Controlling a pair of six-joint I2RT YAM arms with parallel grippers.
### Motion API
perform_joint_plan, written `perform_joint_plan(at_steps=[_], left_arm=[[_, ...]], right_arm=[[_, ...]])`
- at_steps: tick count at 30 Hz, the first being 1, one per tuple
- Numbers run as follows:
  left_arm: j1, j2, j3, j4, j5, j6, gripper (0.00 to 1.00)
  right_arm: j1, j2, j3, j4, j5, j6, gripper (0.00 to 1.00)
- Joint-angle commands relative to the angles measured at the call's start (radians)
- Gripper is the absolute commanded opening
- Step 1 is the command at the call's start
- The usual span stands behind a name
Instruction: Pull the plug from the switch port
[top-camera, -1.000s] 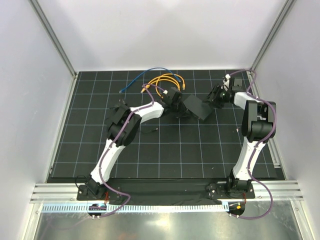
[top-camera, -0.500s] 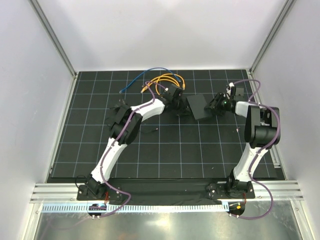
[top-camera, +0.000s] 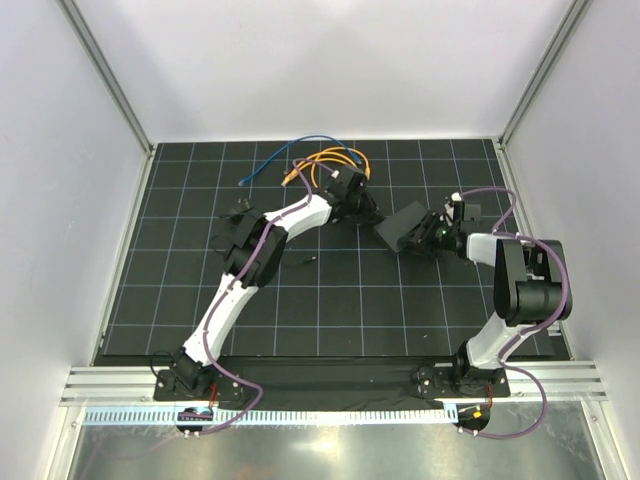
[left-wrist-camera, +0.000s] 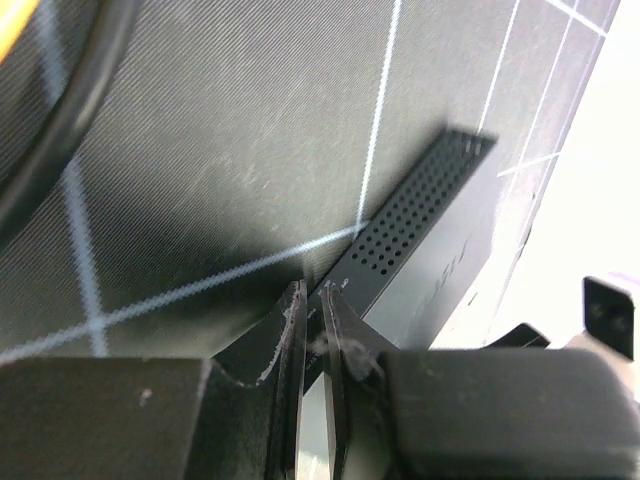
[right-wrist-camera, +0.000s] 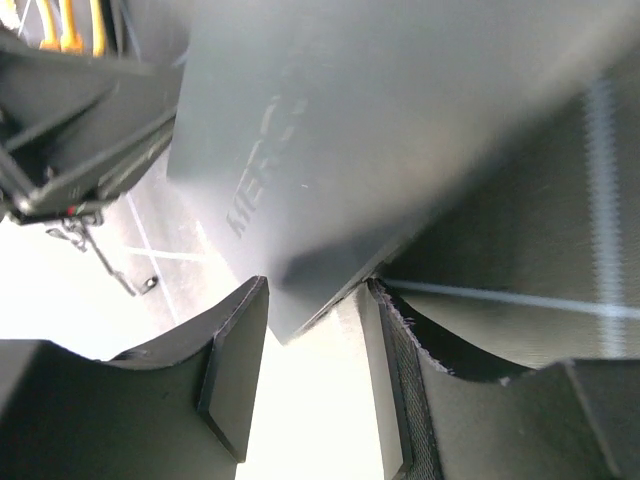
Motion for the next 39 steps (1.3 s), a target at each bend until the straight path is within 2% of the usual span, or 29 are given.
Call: perform_joint_plan(at_steps=[1,17,39], left_arm=[[-0.057,0.045,0.056,-0.012,0.108,0.005,0.16],[-0.070,0.114,0.149,0.049,0.174,-0.044,0.18],[-0.068,0.171,0.192,0.106,0.285,-0.075,0.18]], right_arm=[[0.041,-0.002,-0.011,0.093,-0.047,0.051,0.50],[0.051,0.107,-0.013,0.263,-0.072,0.192,0.50],[0.041,0.125,-0.020,0.282,-0.064,0.209,0.50]])
